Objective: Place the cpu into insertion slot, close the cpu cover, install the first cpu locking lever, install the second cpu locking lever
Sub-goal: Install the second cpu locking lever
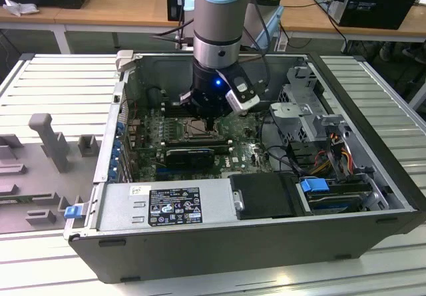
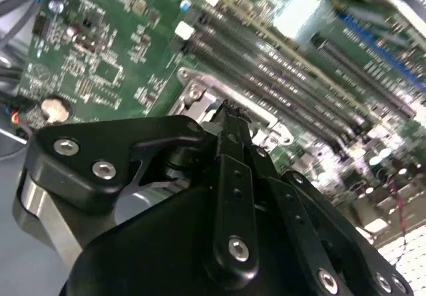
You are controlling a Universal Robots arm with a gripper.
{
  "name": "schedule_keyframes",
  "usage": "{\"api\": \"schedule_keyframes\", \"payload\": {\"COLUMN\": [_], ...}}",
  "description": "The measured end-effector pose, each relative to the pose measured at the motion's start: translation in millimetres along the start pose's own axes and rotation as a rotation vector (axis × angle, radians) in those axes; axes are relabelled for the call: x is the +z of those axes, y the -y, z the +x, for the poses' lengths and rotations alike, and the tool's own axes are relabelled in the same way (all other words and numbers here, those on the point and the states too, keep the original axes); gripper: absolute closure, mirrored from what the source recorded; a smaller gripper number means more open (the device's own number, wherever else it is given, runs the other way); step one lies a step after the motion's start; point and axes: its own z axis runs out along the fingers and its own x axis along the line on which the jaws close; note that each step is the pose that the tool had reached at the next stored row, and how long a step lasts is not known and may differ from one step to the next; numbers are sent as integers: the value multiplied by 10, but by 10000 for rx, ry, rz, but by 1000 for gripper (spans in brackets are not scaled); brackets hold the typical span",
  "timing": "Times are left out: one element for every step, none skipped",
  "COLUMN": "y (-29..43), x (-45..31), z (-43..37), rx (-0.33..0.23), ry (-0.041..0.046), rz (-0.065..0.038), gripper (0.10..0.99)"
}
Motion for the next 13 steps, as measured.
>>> {"api": "schedule_keyframes", "payload": {"y": [12, 22, 32, 41, 48, 51, 50, 48, 47, 47, 49, 50, 51], "x": [3, 6, 10, 15, 21, 27, 34, 41, 54, 88, 117, 135, 162], "z": [15, 35, 61, 85, 119, 157, 208, 254, 305, 344, 352, 354, 358], "rx": [-1, 0, 0, 1, 2, 0, 0, 2, 1, 2, 2, 2, 1], "ry": [-12, -24, -32, -37, -41, -41, -41, -41, -40, -39, -40, -40, -39], "rz": [-2, -3, -3, -4, -5, -8, -15, -23, -35, -42, -43, -44, -45], "gripper": [980, 980, 980, 980, 980, 980, 980, 980, 980, 980, 980, 980, 980]}}
